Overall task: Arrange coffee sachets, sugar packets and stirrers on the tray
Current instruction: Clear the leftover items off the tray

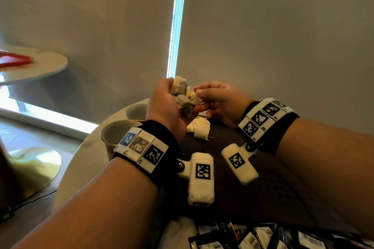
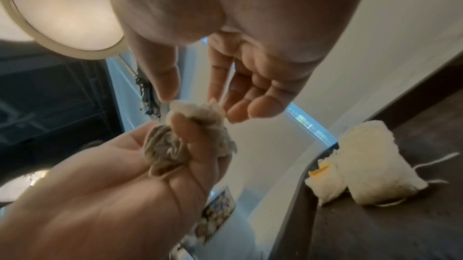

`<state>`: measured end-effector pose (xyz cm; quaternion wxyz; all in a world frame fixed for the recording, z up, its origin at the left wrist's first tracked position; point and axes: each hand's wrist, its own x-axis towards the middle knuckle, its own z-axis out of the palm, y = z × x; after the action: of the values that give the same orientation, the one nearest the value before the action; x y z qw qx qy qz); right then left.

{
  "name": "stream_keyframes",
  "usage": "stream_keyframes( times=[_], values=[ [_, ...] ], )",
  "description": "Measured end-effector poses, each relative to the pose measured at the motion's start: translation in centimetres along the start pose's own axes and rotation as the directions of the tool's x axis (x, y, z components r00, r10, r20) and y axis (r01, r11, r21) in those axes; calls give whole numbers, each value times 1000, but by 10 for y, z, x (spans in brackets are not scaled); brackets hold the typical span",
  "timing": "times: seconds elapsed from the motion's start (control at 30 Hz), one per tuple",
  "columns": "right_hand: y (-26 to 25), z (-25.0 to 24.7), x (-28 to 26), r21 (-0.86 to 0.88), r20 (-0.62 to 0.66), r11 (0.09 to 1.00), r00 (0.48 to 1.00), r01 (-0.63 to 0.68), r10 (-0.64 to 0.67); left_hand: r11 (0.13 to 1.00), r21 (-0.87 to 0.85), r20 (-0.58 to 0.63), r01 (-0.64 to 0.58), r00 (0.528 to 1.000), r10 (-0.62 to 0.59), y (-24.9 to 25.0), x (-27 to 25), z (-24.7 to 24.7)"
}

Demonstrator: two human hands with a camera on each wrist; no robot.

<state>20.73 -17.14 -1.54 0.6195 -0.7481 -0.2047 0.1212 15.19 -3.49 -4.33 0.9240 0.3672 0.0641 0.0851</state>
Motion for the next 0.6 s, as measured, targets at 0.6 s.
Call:
stream_keyframes(
  times=[0.6],
  values=[
    [7,0,-5,125,-119,992,993,24,-9,979,202,-121,-10,992,35,-3,15,-5]
  ],
)
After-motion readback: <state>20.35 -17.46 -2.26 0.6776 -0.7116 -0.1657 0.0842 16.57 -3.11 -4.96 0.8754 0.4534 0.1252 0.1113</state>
